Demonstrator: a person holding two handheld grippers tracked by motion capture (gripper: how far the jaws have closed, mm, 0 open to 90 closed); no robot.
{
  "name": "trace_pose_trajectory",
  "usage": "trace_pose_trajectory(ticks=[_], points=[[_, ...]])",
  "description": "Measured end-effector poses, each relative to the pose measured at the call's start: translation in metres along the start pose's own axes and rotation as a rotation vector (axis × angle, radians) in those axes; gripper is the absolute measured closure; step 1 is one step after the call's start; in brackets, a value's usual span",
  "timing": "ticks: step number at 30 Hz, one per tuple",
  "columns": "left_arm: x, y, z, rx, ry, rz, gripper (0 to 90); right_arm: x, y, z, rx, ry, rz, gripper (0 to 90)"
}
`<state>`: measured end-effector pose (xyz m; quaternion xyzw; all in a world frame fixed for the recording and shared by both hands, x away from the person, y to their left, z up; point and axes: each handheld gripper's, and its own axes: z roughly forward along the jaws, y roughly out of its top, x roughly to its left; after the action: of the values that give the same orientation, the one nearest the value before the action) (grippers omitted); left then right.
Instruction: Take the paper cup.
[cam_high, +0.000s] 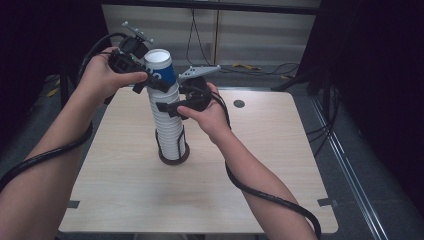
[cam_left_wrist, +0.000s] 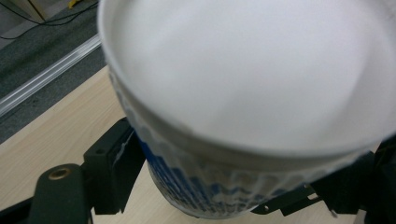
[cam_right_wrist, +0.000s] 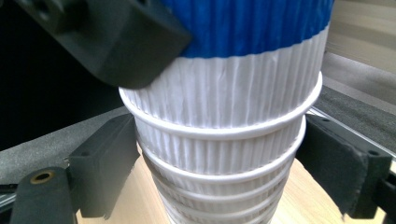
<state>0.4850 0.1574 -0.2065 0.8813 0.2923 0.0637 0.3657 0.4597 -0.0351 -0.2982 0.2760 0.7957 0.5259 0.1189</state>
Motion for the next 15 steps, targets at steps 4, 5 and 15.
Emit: trace_pose_trajectory(ticks=[4, 5, 15], points=[[-0.001, 0.002, -0.003, -0.01, 0.002, -0.006, 20.8, 0.0, -0.001, 0.0, -0.006, 0.003, -0.003, 13.1], [-0.001, 0.003, -0.004, -0.021, 0.002, -0.007, 21.1, 0.0, -0.001, 0.0, -0.005, 0.001, -0.001, 13.1], [-0.003, 0.009, -0.018, -0.07, -0.004, -0.028, 22.7, 0.001, 0.0, -0.001, 0.004, -0.002, -0.004, 13.1]])
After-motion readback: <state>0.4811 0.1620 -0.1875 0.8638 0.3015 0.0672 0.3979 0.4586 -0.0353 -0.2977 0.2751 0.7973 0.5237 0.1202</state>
